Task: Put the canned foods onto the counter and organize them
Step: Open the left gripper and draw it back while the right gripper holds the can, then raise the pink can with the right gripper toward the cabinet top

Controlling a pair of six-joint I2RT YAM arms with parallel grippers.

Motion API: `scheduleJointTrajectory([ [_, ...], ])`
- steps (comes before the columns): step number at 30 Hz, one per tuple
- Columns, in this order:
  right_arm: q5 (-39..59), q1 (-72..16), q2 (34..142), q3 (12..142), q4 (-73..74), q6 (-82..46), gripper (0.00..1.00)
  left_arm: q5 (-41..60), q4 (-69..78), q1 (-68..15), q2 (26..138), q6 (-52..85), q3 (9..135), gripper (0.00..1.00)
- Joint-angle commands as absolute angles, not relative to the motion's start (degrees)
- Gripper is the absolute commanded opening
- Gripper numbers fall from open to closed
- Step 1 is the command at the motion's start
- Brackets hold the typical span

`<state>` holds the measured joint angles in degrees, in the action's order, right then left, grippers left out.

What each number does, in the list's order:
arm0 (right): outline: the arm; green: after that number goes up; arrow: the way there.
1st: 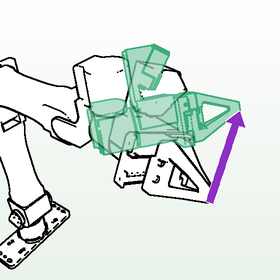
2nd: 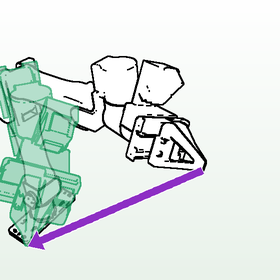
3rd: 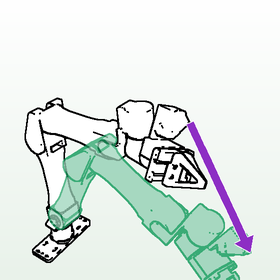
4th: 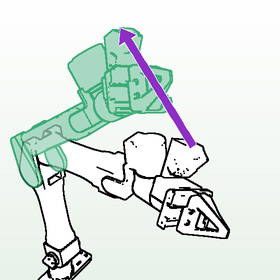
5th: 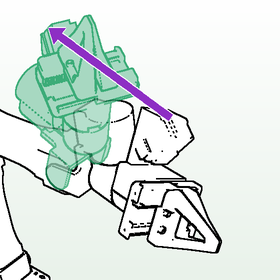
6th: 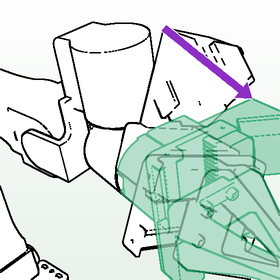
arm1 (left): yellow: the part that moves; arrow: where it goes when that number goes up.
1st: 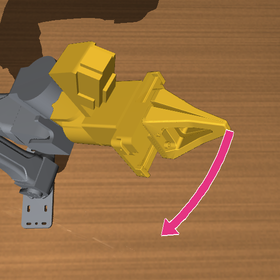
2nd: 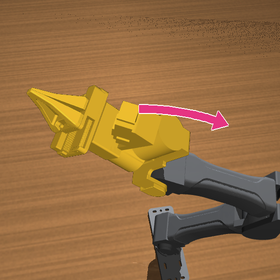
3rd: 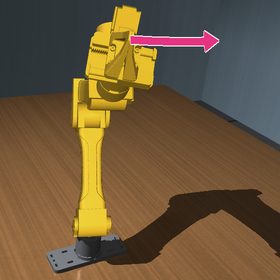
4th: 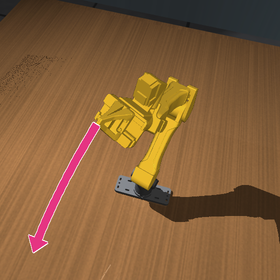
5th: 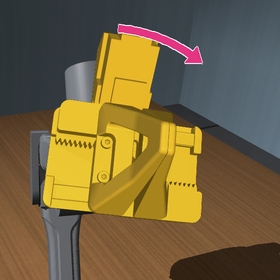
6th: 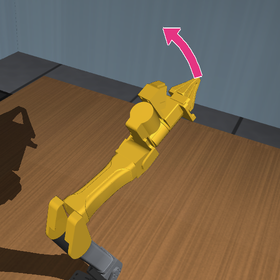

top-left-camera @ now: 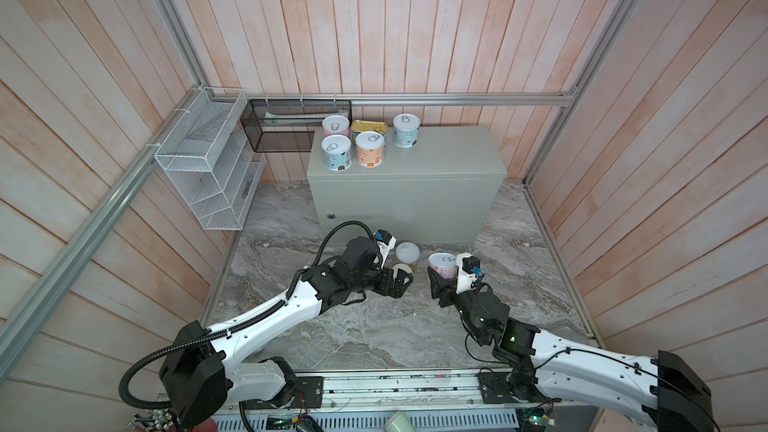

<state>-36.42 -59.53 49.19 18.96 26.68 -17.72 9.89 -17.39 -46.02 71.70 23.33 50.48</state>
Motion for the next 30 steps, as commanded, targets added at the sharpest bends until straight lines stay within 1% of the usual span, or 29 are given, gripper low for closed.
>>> scheduleJointTrajectory([
  [1, -38.3, -59.05, 49.05, 22.17, 26.13, -21.02, 0.68, 6.29, -8.07, -45.79, 68.91, 20.37, 45.06, 1.0],
  [10, -39.73, -58.89, 50.67, 29.22, 17.02, -24.22, 0.68, 1.29, 11.06, -45.83, 65.58, 12.44, 32.6, 1.0],
  [16, -36.86, -58.12, 52.17, 36.09, 11.99, -23.22, 0.68, 1.19, 22.04, -45.79, 64.67, 14.77, 25.53, 1.0],
  [20, -34.18, -58.01, 53.6, 38.43, 13.78, -22.27, 0.68, 1.74, 22.63, -45.81, 66.34, 16.05, 24.09, 1.0],
  [24, -33.52, -57.99, 55.53, 40.87, 14.79, -21.72, 0.68, 3.94, 23.21, -45.78, 68.15, 16.53, 24.21, 1.0],
  [30, -32.89, -58.01, 56.86, 44.12, 16.55, -20.68, 0.68, 3.05, 24.67, -45.79, 67.62, 17.62, 22.71, 1.0],
])
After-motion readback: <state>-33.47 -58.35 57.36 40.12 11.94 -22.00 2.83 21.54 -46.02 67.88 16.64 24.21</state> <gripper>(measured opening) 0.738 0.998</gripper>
